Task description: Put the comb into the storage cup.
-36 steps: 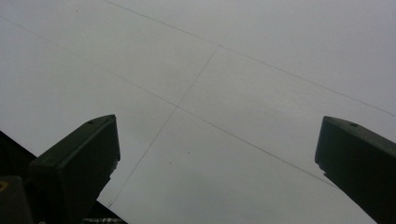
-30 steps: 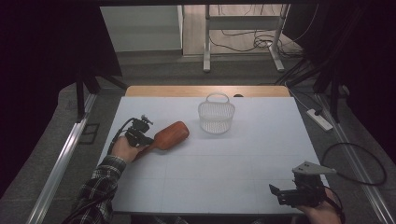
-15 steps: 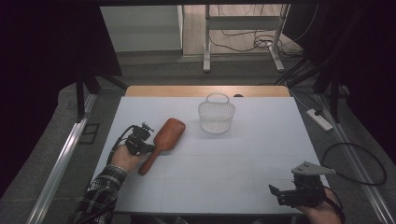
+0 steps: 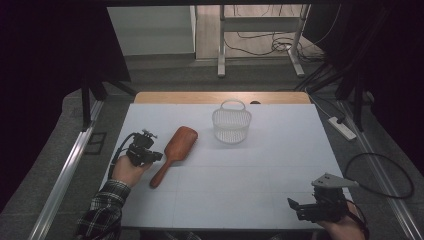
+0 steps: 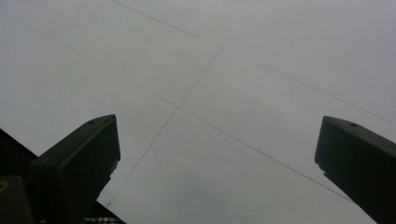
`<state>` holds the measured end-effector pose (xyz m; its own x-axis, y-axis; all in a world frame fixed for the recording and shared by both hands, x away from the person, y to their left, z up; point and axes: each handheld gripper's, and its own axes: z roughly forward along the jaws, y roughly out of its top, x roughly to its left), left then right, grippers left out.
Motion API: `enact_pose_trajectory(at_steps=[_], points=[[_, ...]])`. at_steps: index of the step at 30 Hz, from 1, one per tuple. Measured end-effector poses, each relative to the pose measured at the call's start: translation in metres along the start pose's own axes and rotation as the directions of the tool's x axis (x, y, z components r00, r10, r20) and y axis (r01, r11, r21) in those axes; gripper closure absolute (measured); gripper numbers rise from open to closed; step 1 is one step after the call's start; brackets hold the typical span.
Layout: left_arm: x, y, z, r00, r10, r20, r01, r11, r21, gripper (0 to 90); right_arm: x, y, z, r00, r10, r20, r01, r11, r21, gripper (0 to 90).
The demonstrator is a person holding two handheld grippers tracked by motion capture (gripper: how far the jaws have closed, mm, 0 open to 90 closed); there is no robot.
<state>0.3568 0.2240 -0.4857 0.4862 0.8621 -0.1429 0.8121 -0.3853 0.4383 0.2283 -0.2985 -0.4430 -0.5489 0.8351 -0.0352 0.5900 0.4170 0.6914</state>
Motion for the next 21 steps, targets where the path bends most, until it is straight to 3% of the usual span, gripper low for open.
enact_pose_trajectory(at_steps=[3,13,21], points=[[0.0,-0.003,-0.004,1.0,-0.002,-0.008,0.002,1.0,-0.002,80.5,0.0,0.0,0.0,1.0,-0.001,0.0,0.001,1.0,-0.001,0.4],[-0.005,-0.011,-0.014,0.9997,-0.02,-0.015,0.019,0.9995,-0.023,49.2,0.001,0.0,0.0,1.0,-0.006,0.001,0.006,1.0,0.003,0.4],[-0.013,-0.008,-0.01,0.9993,-0.028,-0.024,0.027,0.9991,-0.034,16.9,0.001,0.0,0.0,0.9999,-0.012,0.0,0.012,1.0,0.003,0.4]])
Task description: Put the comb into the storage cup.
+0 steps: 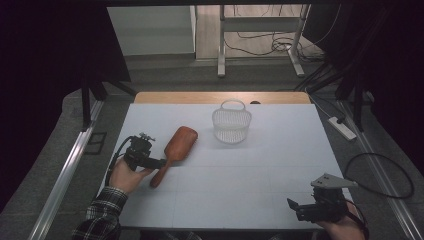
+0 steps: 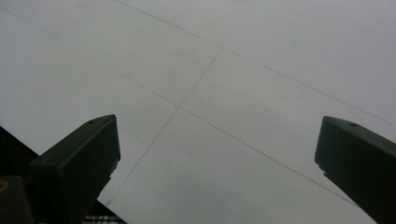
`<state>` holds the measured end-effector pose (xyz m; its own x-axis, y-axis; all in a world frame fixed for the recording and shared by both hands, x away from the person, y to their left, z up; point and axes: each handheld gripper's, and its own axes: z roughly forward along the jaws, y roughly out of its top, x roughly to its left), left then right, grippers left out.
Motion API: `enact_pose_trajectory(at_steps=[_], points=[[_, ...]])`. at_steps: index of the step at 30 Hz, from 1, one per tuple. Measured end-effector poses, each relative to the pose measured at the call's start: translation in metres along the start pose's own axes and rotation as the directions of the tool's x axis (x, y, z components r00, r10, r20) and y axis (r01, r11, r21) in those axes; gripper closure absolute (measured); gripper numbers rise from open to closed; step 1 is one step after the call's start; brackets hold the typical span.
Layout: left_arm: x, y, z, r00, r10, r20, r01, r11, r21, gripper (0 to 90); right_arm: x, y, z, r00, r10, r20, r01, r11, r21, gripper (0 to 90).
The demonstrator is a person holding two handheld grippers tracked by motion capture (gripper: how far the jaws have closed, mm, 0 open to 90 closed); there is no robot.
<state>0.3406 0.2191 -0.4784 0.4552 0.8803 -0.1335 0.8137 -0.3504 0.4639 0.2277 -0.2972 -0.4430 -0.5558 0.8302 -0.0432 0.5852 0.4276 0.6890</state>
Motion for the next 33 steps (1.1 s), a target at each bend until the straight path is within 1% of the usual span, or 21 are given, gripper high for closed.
enact_pose_trajectory(at_steps=[1,2,3,4,8,11,12,15,17,19,23,27,30,33], points=[[0.0,0.0,0.0,1.0,-0.002,0.002,0.002,1.0,-0.002,15.3,0.0,0.0,0.0,1.0,-0.001,0.0,0.001,1.0,0.001,0.3],[-0.001,0.001,0.001,0.9998,0.012,0.017,-0.012,0.9999,-0.001,14.3,0.0,0.0,0.0,1.0,-0.001,0.0,0.001,1.0,0.001,0.4],[-0.002,0.002,0.002,0.9995,0.018,0.025,-0.018,0.9998,0.001,10.2,0.0,0.0,0.0,1.0,-0.003,-0.001,0.003,1.0,0.002,0.3],[-0.003,0.003,0.002,0.9993,0.021,0.03,-0.021,0.9998,0.003,9.1,0.0,0.0,0.0,1.0,-0.003,-0.001,0.003,1.0,0.003,0.3],[-0.005,0.007,0.005,0.9986,0.034,0.04,-0.034,0.9994,0.003,4.3,0.001,0.0,0.0,1.0,-0.004,0.0,0.004,1.0,0.005,0.3],[-0.007,0.012,0.008,0.9988,0.039,0.03,-0.039,0.9992,0.0,0.0,0.0,0.0,0.0,1.0,-0.004,-0.001,0.004,1.0,0.006,0.3],[-0.007,0.012,0.008,0.9988,0.039,0.03,-0.039,0.9992,0.0,0.0,0.0,0.0,0.0,1.0,-0.004,-0.001,0.004,1.0,0.006,0.3],[-0.011,0.018,0.011,0.9974,0.057,0.043,-0.057,0.9983,-0.011,0.0,0.0,0.0,0.001,1.0,-0.004,-0.002,0.004,1.0,0.006,0.3],[-0.014,0.02,0.012,0.9967,0.071,0.041,-0.07,0.9974,-0.012,0.0,0.0,0.0,0.001,1.0,-0.004,-0.002,0.004,1.0,0.007,0.3],[-0.016,0.022,0.014,0.9958,0.086,0.029,-0.086,0.9963,-0.005,0.0,0.0,0.0,0.001,1.0,-0.004,-0.002,0.004,1.0,0.006,0.3],[-0.015,0.022,0.018,0.9955,0.085,0.041,-0.085,0.9964,0.005,0.0,0.001,0.0,0.001,1.0,-0.005,-0.001,0.005,1.0,0.007,0.3],[-0.013,0.02,0.022,0.9954,0.084,0.045,-0.085,0.9963,0.015,0.0,0.001,0.0,0.001,1.0,-0.008,-0.001,0.008,1.0,0.01,0.2],[-0.011,0.017,0.03,0.9945,0.085,0.061,-0.088,0.9956,0.034,0.0,0.001,0.0,0.001,1.0,-0.01,-0.001,0.01,1.0,0.009,0.2],[-0.011,0.016,0.034,0.9939,0.09,0.064,-0.093,0.9946,0.045,0.0,0.001,0.0,0.001,0.9999,-0.01,-0.002,0.01,1.0,0.01,0.2]])
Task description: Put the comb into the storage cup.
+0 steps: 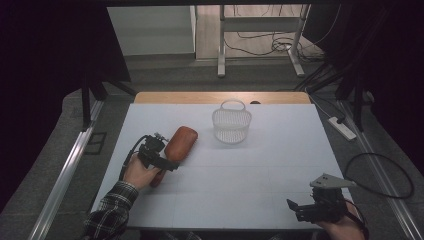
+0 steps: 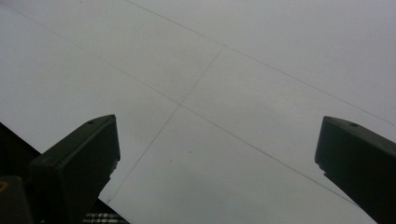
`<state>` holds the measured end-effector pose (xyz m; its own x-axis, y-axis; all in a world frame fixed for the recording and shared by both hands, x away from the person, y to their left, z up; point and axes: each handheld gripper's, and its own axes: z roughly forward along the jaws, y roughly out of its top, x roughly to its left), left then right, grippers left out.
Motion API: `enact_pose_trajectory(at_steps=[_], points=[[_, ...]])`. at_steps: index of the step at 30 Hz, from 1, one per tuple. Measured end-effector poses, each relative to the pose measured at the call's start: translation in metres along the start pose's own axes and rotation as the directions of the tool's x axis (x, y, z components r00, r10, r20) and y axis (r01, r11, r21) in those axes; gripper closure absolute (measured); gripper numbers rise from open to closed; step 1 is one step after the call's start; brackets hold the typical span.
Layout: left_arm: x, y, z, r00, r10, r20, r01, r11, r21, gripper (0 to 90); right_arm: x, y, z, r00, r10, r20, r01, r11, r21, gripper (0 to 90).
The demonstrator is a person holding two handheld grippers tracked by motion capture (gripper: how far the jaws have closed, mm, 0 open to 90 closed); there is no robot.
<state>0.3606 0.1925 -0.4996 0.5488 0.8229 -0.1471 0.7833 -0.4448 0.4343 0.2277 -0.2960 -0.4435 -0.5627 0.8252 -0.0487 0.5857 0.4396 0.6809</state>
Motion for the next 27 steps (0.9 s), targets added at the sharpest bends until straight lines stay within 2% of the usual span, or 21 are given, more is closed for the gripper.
enact_pose_trajectory(at_steps=[12,15,17,19,23,25,27], points=[[-0.0007,-0.0015,0.0121,0.9999,0.006,-0.012,-0.005,0.9989,0.047,0.0,0.0004,0.0,0.0003,1.0,-0.009,0.0,0.009,1.0,0.001,0.2],[-0.0005,-0.0008,0.0123,0.9996,-0.015,-0.025,0.016,0.9985,0.053,0.0,0.0004,0.0,0.0003,1.0,-0.009,0.0,0.009,1.0,0.001,0.2],[-0.0006,-0.0009,0.012,0.9998,-0.01,-0.015,0.01,0.9987,0.05,0.0,0.0006,0.0,0.0004,1.0,-0.009,0.0,0.009,1.0,0.002,0.2],[-0.0027,-0.0007,0.0112,0.9996,0.012,-0.027,-0.01,0.9986,0.053,1.5,0.0006,0.0001,0.0004,1.0,-0.01,0.0,0.01,1.0,0.003,0.2],[-0.0058,-0.0011,0.0078,0.9979,0.037,-0.052,-0.035,0.9986,0.04,17.0,0.0008,0.0001,0.0004,0.9999,-0.011,0.0,0.011,1.0,0.004,0.2],[-0.0051,-0.0011,0.0061,0.9979,0.025,-0.06,-0.023,0.999,0.038,28.7,0.0009,0.0001,0.0004,0.9999,-0.013,0.001,0.013,1.0,0.006,0.2],[-0.003,-0.0022,0.0055,0.9987,0.011,-0.05,-0.009,0.9992,0.038,39.4,0.0009,0.0001,0.0005,0.9999,-0.013,0.0,0.013,1.0,0.007,0.2]])
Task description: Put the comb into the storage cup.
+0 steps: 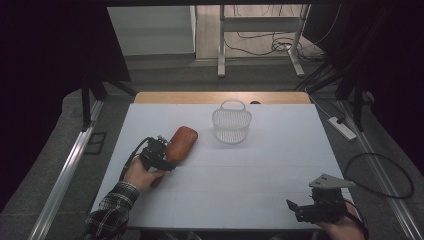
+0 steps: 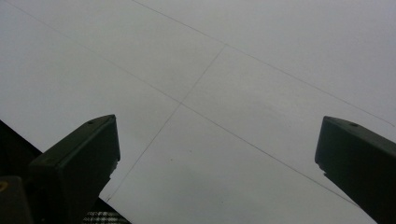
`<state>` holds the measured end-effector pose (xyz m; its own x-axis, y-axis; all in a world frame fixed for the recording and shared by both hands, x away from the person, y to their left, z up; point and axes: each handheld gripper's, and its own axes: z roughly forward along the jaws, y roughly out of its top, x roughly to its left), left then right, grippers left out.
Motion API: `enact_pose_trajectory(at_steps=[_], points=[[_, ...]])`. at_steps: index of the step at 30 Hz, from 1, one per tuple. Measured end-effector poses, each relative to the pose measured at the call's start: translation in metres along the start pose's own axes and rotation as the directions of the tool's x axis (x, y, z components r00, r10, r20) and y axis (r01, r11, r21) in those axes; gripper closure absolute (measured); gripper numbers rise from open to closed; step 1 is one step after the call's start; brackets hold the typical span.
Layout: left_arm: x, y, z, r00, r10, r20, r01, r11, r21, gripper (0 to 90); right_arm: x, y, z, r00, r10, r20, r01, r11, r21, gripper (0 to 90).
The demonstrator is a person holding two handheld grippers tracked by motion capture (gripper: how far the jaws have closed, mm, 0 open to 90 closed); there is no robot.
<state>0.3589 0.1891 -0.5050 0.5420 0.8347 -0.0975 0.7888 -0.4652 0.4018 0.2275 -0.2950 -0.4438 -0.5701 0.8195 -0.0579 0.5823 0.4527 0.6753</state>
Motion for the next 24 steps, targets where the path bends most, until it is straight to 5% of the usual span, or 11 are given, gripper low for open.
enact_pose_trajectory(at_steps=[9,17,24], points=[[0.005,-0.002,0.002,0.9983,-0.041,0.043,0.04,0.9988,0.027,63.8,0.0,0.0,0.0,1.0,0.0,-0.001,0.0,1.0,0.002,0.2],[0.005,-0.002,0.003,0.9981,-0.05,0.035,0.048,0.9976,0.049,71.3,0.0,0.0,0.0,1.0,-0.001,-0.002,0.001,1.0,0.003,0.2],[0.011,-0.001,0.002,0.9932,-0.084,0.08,0.081,0.9956,0.048,72.3,0.0,0.0,0.0,1.0,-0.001,-0.002,0.001,1.0,0.001,0.2]])
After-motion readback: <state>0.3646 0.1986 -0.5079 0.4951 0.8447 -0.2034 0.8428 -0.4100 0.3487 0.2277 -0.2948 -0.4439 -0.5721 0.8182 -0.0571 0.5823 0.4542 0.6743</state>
